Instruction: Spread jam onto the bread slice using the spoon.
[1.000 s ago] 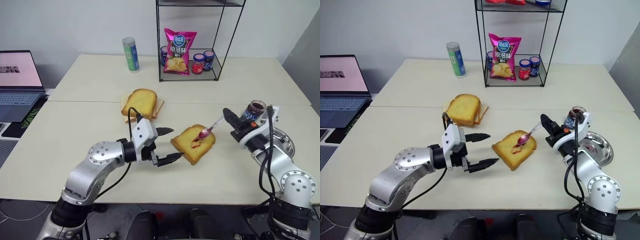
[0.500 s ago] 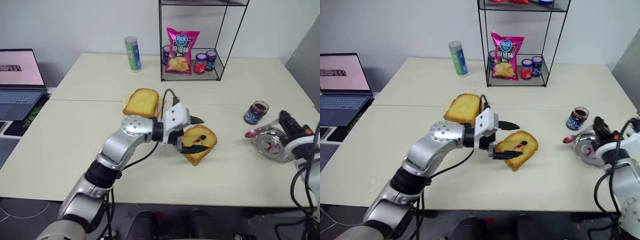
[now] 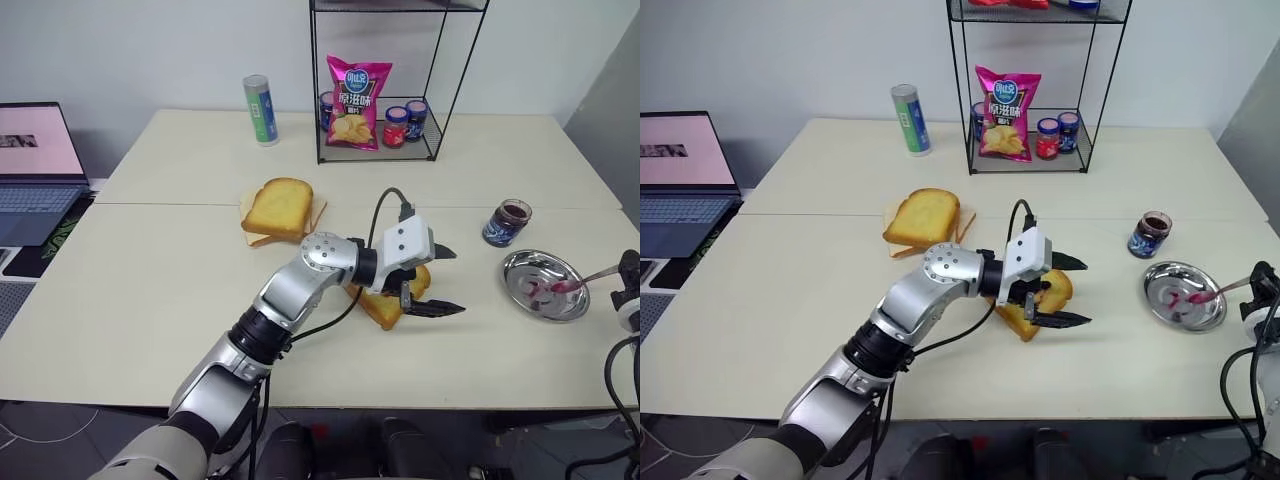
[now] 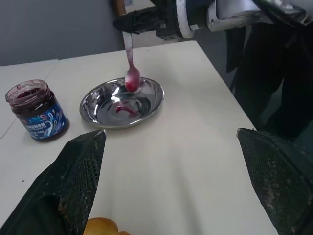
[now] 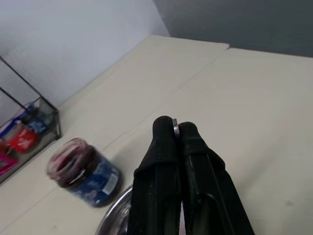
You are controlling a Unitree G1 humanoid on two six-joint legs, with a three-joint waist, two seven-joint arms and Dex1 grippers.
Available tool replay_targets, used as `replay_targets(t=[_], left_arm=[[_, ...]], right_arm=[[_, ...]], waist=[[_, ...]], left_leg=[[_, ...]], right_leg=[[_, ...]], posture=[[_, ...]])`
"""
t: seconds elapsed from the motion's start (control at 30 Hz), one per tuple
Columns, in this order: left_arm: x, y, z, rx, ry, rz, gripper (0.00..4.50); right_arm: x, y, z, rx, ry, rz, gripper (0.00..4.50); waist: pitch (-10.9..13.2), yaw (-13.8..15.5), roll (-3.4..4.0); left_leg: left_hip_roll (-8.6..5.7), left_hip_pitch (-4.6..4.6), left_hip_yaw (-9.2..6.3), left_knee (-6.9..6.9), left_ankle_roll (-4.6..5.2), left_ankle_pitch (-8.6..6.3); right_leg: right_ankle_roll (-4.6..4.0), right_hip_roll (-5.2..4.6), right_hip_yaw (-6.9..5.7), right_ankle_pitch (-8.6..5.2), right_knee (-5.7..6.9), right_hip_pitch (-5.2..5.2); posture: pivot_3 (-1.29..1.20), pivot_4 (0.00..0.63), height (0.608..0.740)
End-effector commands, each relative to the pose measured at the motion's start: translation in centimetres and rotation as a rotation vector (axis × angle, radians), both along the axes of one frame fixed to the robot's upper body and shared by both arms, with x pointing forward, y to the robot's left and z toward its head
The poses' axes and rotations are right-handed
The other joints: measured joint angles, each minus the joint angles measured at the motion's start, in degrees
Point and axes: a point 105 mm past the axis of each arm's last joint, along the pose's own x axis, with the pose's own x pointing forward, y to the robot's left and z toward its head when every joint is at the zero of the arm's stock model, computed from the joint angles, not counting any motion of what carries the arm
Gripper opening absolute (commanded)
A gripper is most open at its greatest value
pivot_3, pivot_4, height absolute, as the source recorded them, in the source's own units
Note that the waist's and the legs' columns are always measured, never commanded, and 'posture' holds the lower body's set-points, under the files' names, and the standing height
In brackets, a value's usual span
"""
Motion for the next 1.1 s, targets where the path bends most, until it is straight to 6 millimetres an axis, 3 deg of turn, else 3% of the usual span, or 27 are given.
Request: replay_targets(t=[0.03, 0.3, 0.57, 0.6, 1.1], left_arm=[[-0.2, -0.2, 1.3, -0.039, -0.047, -0.004, 4.5], [-0.6, 0.0, 1.3, -0.056, -0.033, 0.003, 4.5], [-0.8, 0.2, 1.0, -0.046, -0.028, 0.006, 4.5], [-0.9, 0.2, 1.0, -0.046, -0.028, 0.006, 4.5], [-1.1, 0.5, 1.2, -0.055, -0.029, 0.008, 4.5]], right_arm=[[0.3, -1.1, 0.8, -0.058, -0.049, -0.018, 0.03], [1.3, -1.8, -1.6, -0.018, -0.014, -0.011, 0.03], [1.4, -2.3, -2.7, 0.013, 0.001, -0.034, 0.03], [1.3, -2.4, -2.8, 0.016, 0.004, -0.039, 0.48], [1.0, -2.5, -3.1, 0.016, 0.019, -0.052, 3.51]], waist=[[-0.01, 0.01, 0.01], [-0.01, -0.02, 0.02], [-0.02, -0.04, 0.02], [-0.02, -0.01, 0.02], [-0.04, 0.0, 0.07]], left_leg=[[0.0, 0.0, 0.0, -0.01, 0.0, 0.0], [0.02, 0.02, 0.0, 0.03, 0.0, 0.0], [0.03, 0.08, 0.01, 0.04, -0.01, 0.0], [0.03, 0.08, 0.0, 0.04, -0.01, 0.0], [0.02, 0.09, 0.01, 0.04, -0.01, 0.01]], right_leg=[[0.0, 0.0, -0.01, 0.0, 0.0, 0.0], [-0.01, 0.01, 0.0, 0.0, 0.06, 0.01], [-0.01, 0.01, 0.02, 0.0, 0.1, 0.04], [-0.01, 0.01, 0.01, 0.0, 0.1, 0.05], [-0.01, 0.0, 0.02, 0.0, 0.13, 0.05]], posture=[[0.0, 0.15, 0.74], [0.0, 0.15, 0.74], [0.0, 0.15, 0.74], [0.0, 0.15, 0.74], [0.0, 0.15, 0.74]])
